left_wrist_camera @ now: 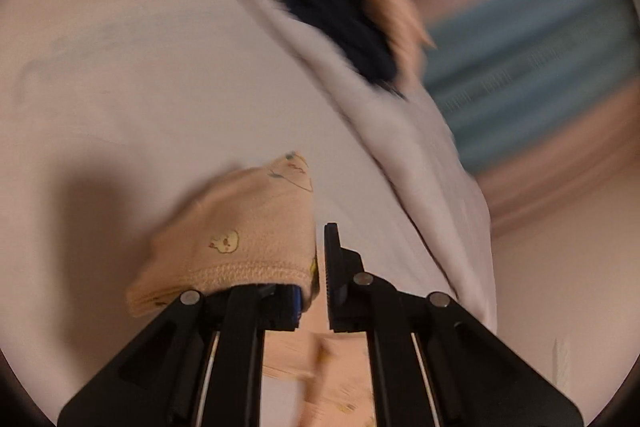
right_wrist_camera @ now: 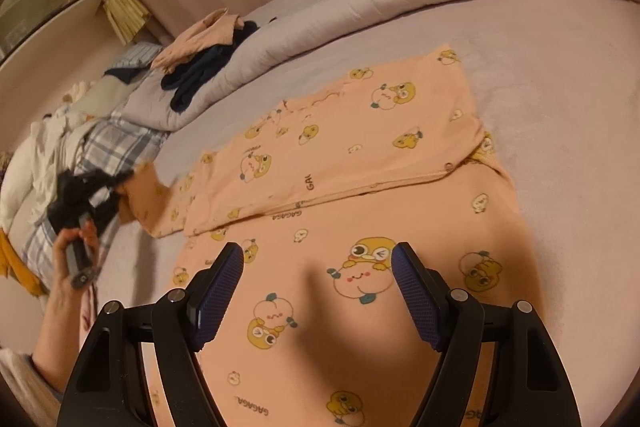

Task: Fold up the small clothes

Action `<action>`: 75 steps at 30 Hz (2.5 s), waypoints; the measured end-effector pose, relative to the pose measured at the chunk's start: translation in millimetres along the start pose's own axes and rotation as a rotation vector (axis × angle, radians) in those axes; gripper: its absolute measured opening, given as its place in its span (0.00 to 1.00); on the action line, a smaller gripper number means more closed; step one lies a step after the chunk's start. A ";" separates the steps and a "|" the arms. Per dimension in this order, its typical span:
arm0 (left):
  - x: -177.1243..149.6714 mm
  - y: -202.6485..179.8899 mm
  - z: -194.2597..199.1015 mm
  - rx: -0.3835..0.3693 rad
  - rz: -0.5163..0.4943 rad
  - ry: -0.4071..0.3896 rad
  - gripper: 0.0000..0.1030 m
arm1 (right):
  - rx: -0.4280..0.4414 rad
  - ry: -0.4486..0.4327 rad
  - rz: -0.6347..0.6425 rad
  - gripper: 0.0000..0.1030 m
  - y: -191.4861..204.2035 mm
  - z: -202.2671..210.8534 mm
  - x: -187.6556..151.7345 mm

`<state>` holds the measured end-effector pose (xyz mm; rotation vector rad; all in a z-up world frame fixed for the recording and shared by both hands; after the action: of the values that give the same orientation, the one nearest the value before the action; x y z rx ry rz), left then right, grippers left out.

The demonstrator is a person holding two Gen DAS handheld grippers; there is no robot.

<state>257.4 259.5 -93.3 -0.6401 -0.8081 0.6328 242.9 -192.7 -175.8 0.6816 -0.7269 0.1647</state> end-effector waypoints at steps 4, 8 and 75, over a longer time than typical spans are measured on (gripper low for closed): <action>-44.0 -81.7 -19.4 -0.079 -0.144 0.084 0.05 | 0.004 -0.026 -0.020 0.74 -9.4 13.2 -0.1; -106.7 -159.7 -47.5 -0.159 -0.274 0.200 0.05 | -0.020 -0.057 -0.041 0.74 -24.6 28.2 4.6; -178.3 -64.7 -50.2 -0.323 0.024 0.552 0.99 | -0.154 -0.015 0.271 0.12 12.5 -59.9 82.4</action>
<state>219.4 76.4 -152.8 -1.0628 -0.3841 0.3187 333.2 -152.9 -147.5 0.4361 -0.8356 0.3479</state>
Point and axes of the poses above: each gripper's, at about its wrist camera, not at the fingertips, and z roughly against the way its jaws point, y to its left, x to its top, the point moved 5 cm from there along -z, roughly the way its jaws point, and after that the axes turned 1 degree about -y, right-handed, at the moved point
